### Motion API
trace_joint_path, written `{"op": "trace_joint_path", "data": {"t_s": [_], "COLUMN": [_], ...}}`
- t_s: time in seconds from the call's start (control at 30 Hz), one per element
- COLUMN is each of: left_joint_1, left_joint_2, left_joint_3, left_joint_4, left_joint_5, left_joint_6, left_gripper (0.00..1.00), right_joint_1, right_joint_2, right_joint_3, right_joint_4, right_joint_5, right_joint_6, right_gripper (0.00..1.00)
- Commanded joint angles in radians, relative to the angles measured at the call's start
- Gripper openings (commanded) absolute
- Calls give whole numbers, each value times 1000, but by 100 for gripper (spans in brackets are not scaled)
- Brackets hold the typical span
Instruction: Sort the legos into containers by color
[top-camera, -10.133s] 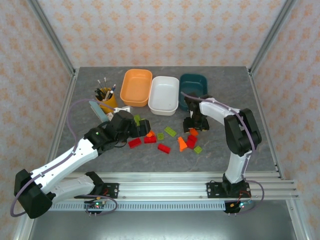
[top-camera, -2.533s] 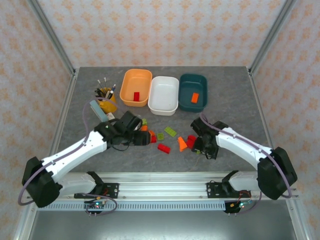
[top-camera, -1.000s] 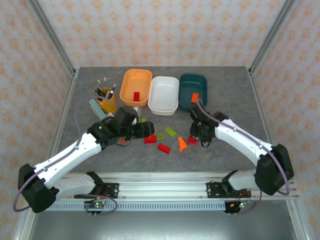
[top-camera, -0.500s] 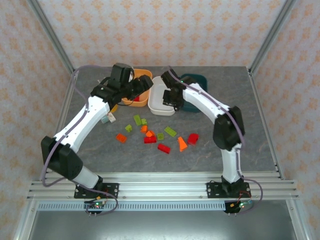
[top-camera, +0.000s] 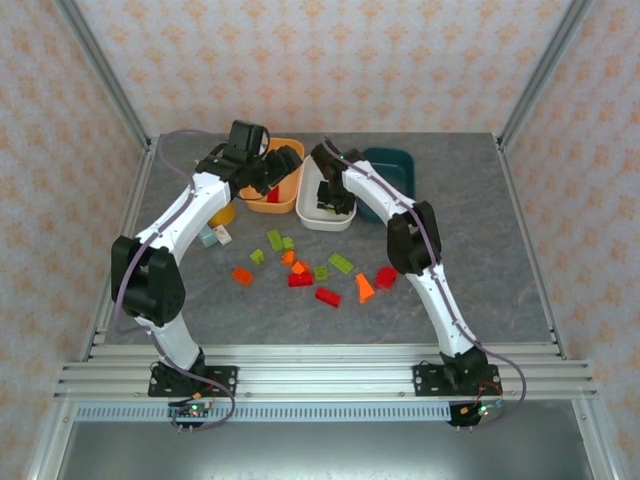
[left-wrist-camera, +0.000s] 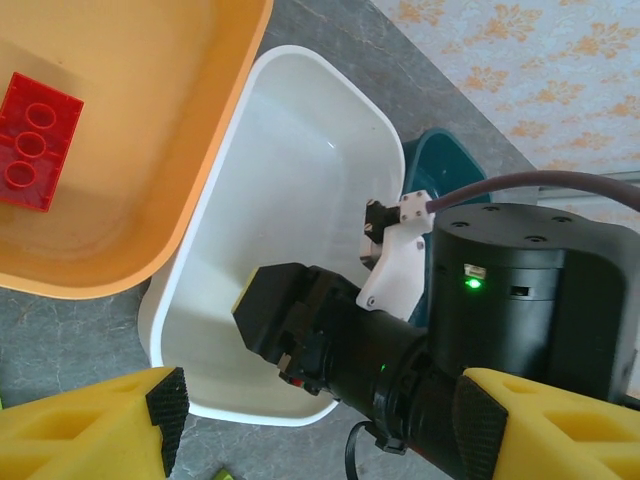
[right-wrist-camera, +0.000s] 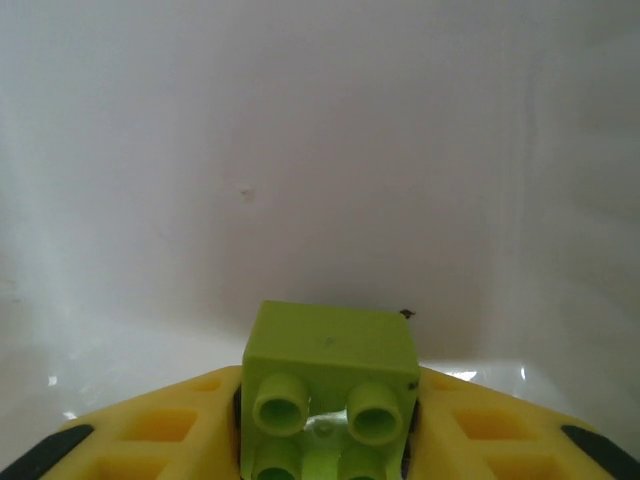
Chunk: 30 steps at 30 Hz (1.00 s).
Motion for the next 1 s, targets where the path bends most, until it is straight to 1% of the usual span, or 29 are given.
{"op": "trace_joint_path", "data": {"t_s": [0.0,0.13,0.27,0.33,0.4,0.57,0.67,0.73,0.87,0.97], "left_joint_1": [-4,-4,-8,-18,-29,-69,-106,-148,-223,-253], "left_joint_2": [-14,-36,-82,-111,-142,-271,-363,-429,-558,-663], "left_joint_3": [14,-6,-44,-55,-73,-188,-269,-331,-488,-629], "left_joint_4": [-5,-5,-22,-57,-89,-111,-128,-138,-137,-99], "left_joint_5": [9,23,18,8,2,-9,-24,-46,-80,-80], "left_joint_6": [13,1,10,42,71,102,119,134,139,94], "left_gripper": [74,74,74,74,74,74,74,74,74,74], "right_joint_1": [-4,-4,-4,-3,0,12,37,61,107,138], "right_joint_2": [9,-20,-111,-187,-285,-582,-743,-839,-957,-989], "right_joint_3": [45,92,93,41,-65,-443,-662,-805,-1029,-1126], "right_joint_4": [-55,-74,-83,-78,-49,69,112,131,167,192], "right_joint_5": [1,-3,14,31,46,67,77,71,21,-31], "right_joint_6": [-5,-39,-62,-74,-83,-100,-121,-132,-169,-201], "right_gripper": [48,60,61,60,59,57,57,57,59,64]}}
